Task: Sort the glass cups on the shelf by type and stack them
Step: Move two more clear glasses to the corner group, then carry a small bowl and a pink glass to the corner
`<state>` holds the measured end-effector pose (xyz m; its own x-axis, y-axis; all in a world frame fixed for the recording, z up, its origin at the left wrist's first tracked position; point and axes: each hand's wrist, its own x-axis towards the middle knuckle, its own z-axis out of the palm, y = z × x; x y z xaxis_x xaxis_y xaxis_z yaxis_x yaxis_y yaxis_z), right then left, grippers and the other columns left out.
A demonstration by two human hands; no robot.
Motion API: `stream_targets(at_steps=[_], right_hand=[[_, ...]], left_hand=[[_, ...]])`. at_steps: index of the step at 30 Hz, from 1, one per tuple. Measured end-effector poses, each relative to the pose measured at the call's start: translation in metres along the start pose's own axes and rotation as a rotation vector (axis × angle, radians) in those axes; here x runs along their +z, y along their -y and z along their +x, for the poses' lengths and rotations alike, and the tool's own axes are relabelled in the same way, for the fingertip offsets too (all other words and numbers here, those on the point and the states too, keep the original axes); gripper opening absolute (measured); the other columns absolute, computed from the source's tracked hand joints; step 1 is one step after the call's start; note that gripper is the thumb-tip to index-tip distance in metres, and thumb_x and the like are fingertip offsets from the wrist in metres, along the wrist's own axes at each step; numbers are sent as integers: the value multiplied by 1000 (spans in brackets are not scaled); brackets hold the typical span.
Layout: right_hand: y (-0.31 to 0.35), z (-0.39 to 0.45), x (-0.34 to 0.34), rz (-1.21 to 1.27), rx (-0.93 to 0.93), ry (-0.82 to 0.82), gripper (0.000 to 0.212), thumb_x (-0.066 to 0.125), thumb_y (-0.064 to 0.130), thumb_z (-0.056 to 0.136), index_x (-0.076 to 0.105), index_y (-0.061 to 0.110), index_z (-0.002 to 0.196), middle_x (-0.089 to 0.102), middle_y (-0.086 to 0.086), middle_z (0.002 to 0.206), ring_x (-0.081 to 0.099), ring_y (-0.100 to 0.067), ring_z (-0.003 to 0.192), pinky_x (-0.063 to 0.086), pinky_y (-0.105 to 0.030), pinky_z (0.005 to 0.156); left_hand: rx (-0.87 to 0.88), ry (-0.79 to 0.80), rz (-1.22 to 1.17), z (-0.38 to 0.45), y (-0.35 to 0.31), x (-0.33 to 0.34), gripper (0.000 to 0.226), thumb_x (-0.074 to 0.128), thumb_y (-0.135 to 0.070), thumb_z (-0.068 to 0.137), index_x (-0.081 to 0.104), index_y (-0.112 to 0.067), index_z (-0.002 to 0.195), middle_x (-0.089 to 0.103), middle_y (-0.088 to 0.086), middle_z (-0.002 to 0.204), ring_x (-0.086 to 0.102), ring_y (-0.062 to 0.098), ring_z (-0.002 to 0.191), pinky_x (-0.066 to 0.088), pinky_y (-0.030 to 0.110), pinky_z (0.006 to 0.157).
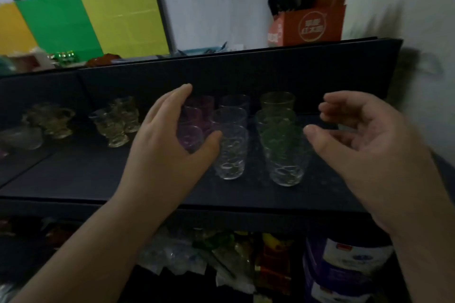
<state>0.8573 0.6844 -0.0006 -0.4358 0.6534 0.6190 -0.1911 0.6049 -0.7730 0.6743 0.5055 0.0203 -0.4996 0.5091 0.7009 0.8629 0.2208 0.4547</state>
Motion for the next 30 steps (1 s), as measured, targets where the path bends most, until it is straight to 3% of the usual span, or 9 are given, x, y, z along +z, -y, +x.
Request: stream_targets(at_steps=[2, 7, 10, 14, 19, 25, 30], right_hand=[[10, -5, 27, 15, 1, 69, 45, 78, 48, 77, 63, 39, 118, 68, 13, 115, 65, -7, 114, 56, -32, 91], [35, -29, 107, 22, 18, 197, 48, 76, 47, 72, 63, 39, 117, 67, 15, 115, 65, -3, 111, 57, -28, 87], [49, -46, 165, 27, 29, 254, 46, 74, 50, 71, 63, 42, 115, 67, 17, 114, 66, -4, 108, 58, -26, 85], [69, -69, 250, 39, 78, 328, 47, 72, 52, 69, 64, 41, 114, 67, 18, 116, 67, -5, 108, 57, -27, 86], [102, -100, 357, 57, 88, 432, 47, 69, 56, 65, 66, 42, 110, 68, 20, 116, 65, -1, 109, 55, -24, 88], [128, -121, 468, 117, 123, 504, 47, 69, 55, 64, 68, 39, 108, 68, 20, 115, 65, 0, 109, 53, -29, 92], [132, -114, 544, 153, 153, 538, 51, 70, 59, 60, 68, 41, 107, 69, 21, 114, 65, 0, 108, 53, -30, 94]], left_hand=[[-16, -21, 7, -9, 22, -19, 74, 69, -52, 83, 43, -25, 148, 42, -19, 141, 50, 11, 130, 44, 36, 108], [-150, -24, -45, -44, 77, -79, 75, 59, -62, 71, 44, -41, 142, 44, -21, 143, 55, 0, 120, 44, 12, 93], [-239, -67, -92, -64, 123, -122, 72, 61, -63, 68, 41, -51, 136, 44, -27, 140, 55, -1, 121, 46, 19, 93], [-326, -135, -97, -91, 193, -188, 76, 63, -61, 67, 47, -45, 139, 39, -39, 139, 50, 1, 127, 45, 27, 101], [-476, -198, -181, -129, 276, -260, 64, 69, -61, 63, 48, -66, 123, 46, -38, 135, 52, 2, 125, 48, 36, 102], [-470, -226, -120, -138, 347, -319, 66, 68, -66, 75, 48, -51, 136, 50, -32, 134, 54, 1, 122, 47, 31, 99], [-520, -253, -109, -141, 399, -351, 65, 68, -64, 69, 46, -62, 130, 51, -36, 133, 53, -3, 123, 54, 40, 94]])
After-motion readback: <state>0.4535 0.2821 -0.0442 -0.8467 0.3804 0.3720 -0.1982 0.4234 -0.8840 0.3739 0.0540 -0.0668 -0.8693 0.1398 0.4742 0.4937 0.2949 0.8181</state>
